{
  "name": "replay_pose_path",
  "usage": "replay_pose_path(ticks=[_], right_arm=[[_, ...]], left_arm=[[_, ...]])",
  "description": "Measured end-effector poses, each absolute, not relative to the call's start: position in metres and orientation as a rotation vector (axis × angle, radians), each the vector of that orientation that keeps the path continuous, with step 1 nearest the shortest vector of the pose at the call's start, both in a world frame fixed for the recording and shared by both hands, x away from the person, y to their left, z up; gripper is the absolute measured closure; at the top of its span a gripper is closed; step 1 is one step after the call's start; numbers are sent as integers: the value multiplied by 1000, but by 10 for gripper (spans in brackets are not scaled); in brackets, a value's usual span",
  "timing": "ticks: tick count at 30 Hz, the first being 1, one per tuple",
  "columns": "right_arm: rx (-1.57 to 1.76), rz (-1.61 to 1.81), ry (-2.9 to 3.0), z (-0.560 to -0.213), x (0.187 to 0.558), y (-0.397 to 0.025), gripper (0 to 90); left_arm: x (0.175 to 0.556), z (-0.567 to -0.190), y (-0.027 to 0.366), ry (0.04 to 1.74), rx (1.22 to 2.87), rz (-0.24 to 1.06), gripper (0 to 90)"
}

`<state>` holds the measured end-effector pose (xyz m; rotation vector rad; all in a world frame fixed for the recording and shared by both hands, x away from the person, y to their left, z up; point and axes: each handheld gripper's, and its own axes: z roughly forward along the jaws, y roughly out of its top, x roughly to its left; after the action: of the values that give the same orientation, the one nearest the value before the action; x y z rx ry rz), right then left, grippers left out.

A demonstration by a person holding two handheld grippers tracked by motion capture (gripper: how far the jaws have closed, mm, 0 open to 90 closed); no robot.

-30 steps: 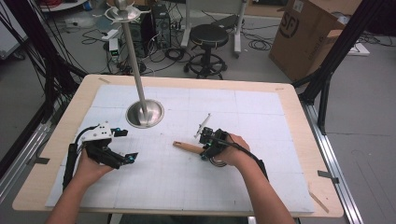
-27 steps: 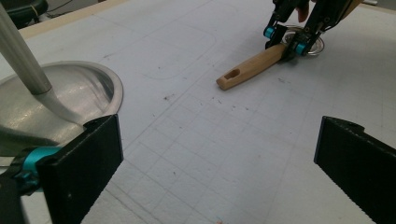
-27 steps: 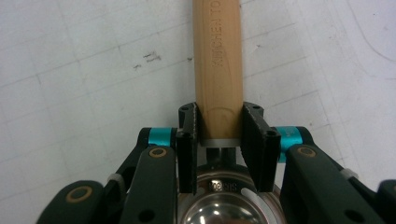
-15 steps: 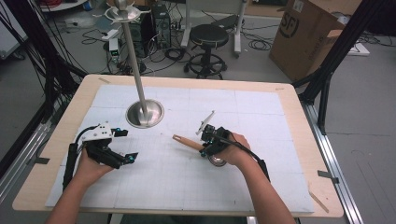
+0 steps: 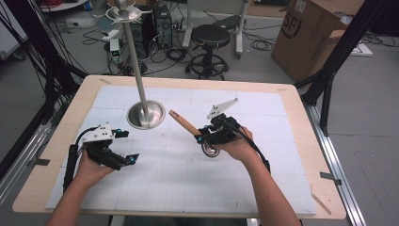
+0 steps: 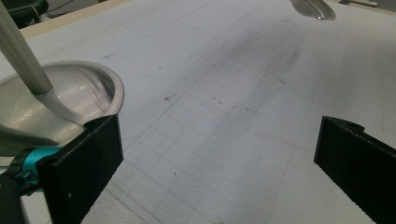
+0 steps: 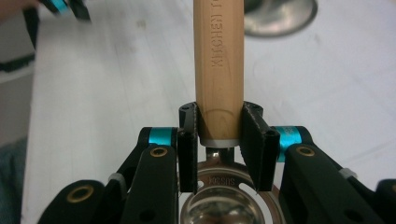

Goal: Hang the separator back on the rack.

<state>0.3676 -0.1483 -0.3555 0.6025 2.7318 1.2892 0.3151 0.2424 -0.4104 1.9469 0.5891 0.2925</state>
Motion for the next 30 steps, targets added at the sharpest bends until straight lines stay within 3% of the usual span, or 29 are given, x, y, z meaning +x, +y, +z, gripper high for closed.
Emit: replay_pose_path(ticks=[14,30], right_arm=[[588,1416,2618,-325,379,-140,692],[554,1557,2528,-268,401,-131,691]], left_arm=[[315,-410,243,588,1938,291,18],[315,-410,242,585,1940,289,18]])
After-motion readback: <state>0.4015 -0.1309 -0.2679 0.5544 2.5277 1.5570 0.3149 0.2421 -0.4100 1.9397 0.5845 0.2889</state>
